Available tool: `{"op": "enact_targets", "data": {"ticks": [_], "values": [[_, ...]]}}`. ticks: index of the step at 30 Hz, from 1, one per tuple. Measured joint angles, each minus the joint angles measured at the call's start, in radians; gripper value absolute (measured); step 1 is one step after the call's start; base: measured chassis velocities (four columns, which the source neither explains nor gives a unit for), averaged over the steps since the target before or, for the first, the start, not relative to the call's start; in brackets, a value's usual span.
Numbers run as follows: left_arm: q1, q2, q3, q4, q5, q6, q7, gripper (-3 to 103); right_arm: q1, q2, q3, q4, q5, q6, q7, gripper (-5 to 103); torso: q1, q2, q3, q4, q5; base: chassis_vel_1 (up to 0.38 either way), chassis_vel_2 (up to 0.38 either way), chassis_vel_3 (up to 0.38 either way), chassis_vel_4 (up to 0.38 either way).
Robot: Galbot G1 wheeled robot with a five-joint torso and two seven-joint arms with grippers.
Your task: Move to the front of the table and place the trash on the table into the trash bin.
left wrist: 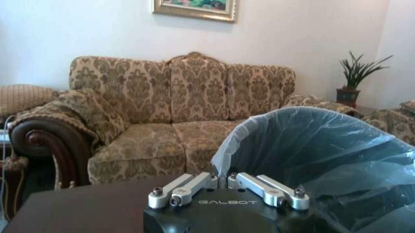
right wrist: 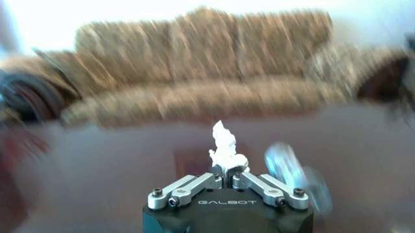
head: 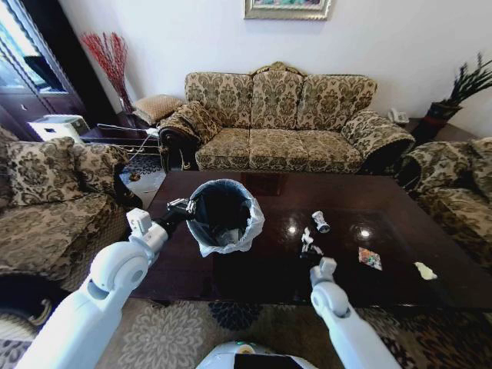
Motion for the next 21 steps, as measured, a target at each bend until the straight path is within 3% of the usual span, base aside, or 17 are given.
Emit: {"op": "enact_targets", "data": {"ticks": [1,2,5,10,12,21], "values": [[0.0,0.0,0.0,0.0,0.0,0.0,0.0,3,0.0,0.0,0.0,0.0,0.0,0.0,0.0,3,0.0,0.0,0.0,0.0,0.0,0.0,0.0,0.0,0.0],[-0.005,0.001,0.0,0.005,-0.006,0.0,-0.008,3,0.058,-0.051,-0.039,0.039,0.03,-0.003,0.001,0,0.0,0.0,0.0,0.0001,-0.0003,0.0,0.0,0.0,0.0],[-0.015,-0.002,0.0,0.016,-0.008,0.002,-0.014,3,0.225,-0.109,-0.136,0.055,0.079,-0.004,-0.013,0,0.0,0.0,0.0,-0.0002,-0.0001,0.0,0.0,0.0,0.0],[-0.023,0.002,0.012,0.041,-0.001,0.003,-0.011,3,0.413,-0.127,-0.232,0.073,0.101,-0.001,-0.094,0,0.0,0.0,0.0,0.0004,0.0002,0.0,0.0,0.0,0.0],[-0.038,0.004,0.028,0.088,0.019,0.003,-0.004,3,0.54,-0.138,-0.331,0.103,0.138,-0.011,-0.142,0,0.0,0.0,0.0,0.0003,-0.0006,0.0,0.0,0.0,0.0],[-0.135,-0.002,0.089,0.176,0.04,0.007,0.001,3,0.749,-0.111,-0.596,0.192,0.264,-0.065,-0.145,0,0.0,0.0,0.0,-0.0002,-0.0003,0.0,0.0,0.0,0.0]]}}
